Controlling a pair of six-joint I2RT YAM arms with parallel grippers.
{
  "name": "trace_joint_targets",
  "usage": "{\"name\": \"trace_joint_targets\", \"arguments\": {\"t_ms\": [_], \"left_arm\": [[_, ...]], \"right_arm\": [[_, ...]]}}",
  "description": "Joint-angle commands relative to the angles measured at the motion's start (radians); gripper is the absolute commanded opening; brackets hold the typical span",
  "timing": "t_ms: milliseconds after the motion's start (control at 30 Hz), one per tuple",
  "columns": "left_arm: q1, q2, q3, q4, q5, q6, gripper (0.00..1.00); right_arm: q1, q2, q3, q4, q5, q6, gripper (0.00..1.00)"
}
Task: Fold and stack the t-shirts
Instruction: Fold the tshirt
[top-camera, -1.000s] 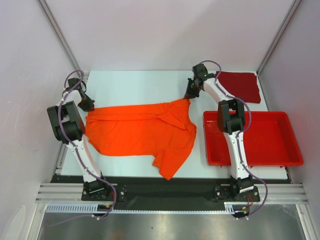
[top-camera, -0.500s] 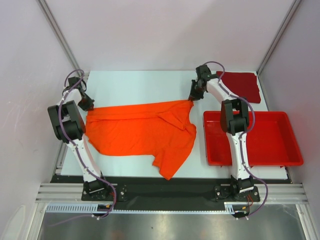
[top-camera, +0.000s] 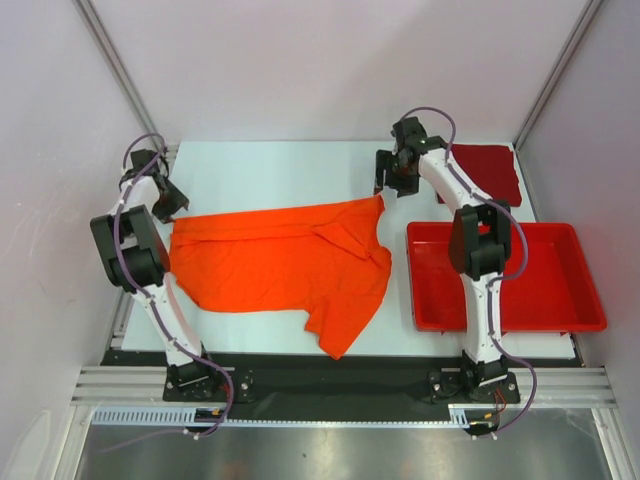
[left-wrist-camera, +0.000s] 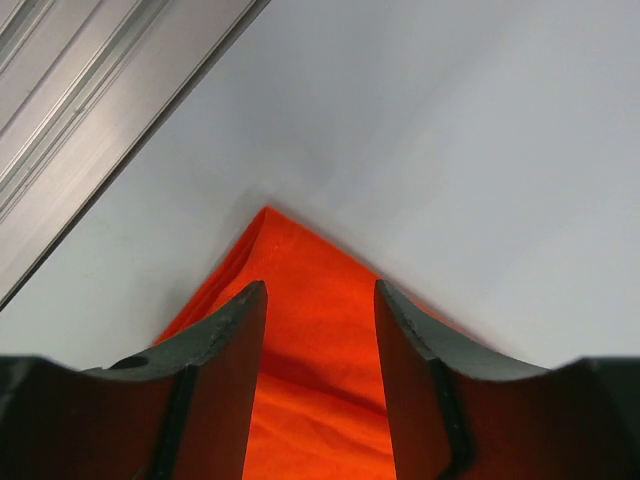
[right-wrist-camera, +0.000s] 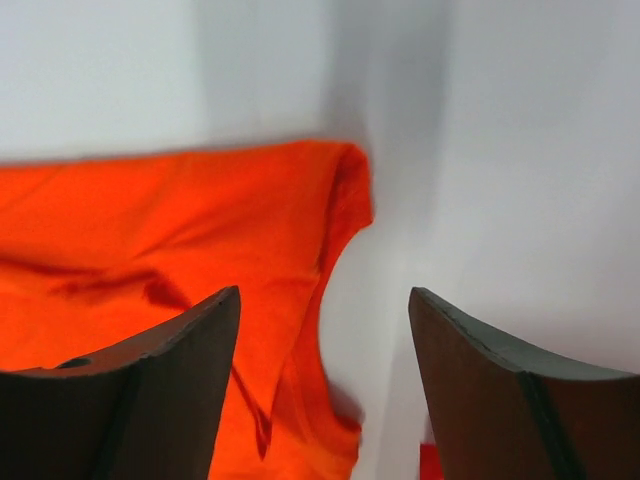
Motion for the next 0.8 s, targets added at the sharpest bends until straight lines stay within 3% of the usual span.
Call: {"name": "trace_joint_targets", "arguments": {"t_ms": [0, 200, 400, 567, 767], "left_arm": [[0.003, -0.119, -0.034, -0.003, -0.021, 0.006, 0.53], [0.003, -0.188, -0.086, -0.018, -0.022, 0.046, 0.46], [0.002, -0.159, -0.080, -0.015, 0.039, 0.051, 0.38], [-0.006, -0.083, -0.017, -0.052, 0.077, 0.047, 0.37], [-0.017, -0.027, 0.018, -0.070, 0.070, 0.046, 0.33]], "right_arm": [[0.077, -0.152, -0.046, -0.042, 0.042, -0.102, 0.75], [0.146, -0.143, -0.046, 0.009, -0.119, -0.101, 0.77], [0.195, 0.027, 0.135, 0.101, -0.303, 0.034, 0.64], [0.204, 0.168, 0.335, -0.015, -0.343, 0.050, 0.56], [0.204, 0.197, 0.282, -0.023, -0.340, 0.019, 0.61]]}}
